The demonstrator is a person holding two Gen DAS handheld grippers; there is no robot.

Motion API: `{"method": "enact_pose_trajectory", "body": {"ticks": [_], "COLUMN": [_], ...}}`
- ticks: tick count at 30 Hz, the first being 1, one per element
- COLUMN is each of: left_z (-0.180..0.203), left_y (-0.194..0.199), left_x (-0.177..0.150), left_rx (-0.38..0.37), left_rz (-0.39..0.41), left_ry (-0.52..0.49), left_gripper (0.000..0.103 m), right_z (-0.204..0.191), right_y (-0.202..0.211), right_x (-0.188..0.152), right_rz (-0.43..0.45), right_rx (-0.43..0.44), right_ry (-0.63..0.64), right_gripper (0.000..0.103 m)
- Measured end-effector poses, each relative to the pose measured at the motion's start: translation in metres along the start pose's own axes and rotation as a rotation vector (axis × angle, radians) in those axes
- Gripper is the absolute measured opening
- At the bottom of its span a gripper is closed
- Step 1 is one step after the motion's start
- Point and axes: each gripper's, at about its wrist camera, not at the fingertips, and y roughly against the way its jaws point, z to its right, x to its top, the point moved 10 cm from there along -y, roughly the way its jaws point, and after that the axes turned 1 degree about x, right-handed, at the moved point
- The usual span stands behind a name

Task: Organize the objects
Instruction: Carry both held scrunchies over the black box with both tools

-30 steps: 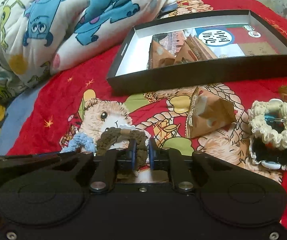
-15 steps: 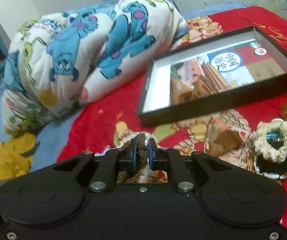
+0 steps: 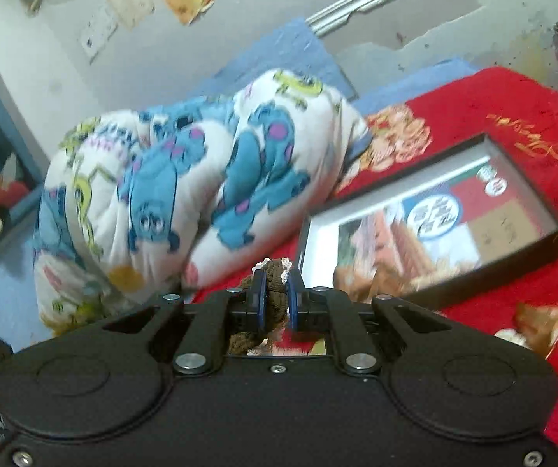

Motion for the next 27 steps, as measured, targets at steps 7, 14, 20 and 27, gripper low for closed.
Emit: {"method": "enact_pose_trajectory", "body": {"ticks": [7, 14, 20, 27], "left_z": [0.03, 0.051, 0.077, 0.108], "left_y": [0.004, -0.004, -0.017, -0.04], "left_x": [0.023, 0.049, 0.077, 0.101], "left_rx": [-0.048, -0.045, -0.075, -0.133], "left_rz": [0.044, 0.079, 0.124, 0.157], "left_ry": [-0.039, -0.09, -0.134, -0.161], "left_gripper": [0.014, 0.014, 0.014, 0.014], "right_z": [0.026, 0.037, 0.059, 0.088], "right_y": [0.022, 0.041, 0.039, 0.02], "right_x": [0.039, 0.069, 0.086, 0.103], "right_rz": [0.079, 0.142, 0.152, 0.146], "right_rx": [-0.002, 0.008, -0.006, -0.044], "right_ry": [-0.071, -0.074, -0.122, -0.128], "right_gripper": [0.012, 0.012, 0.012, 0.012]}}
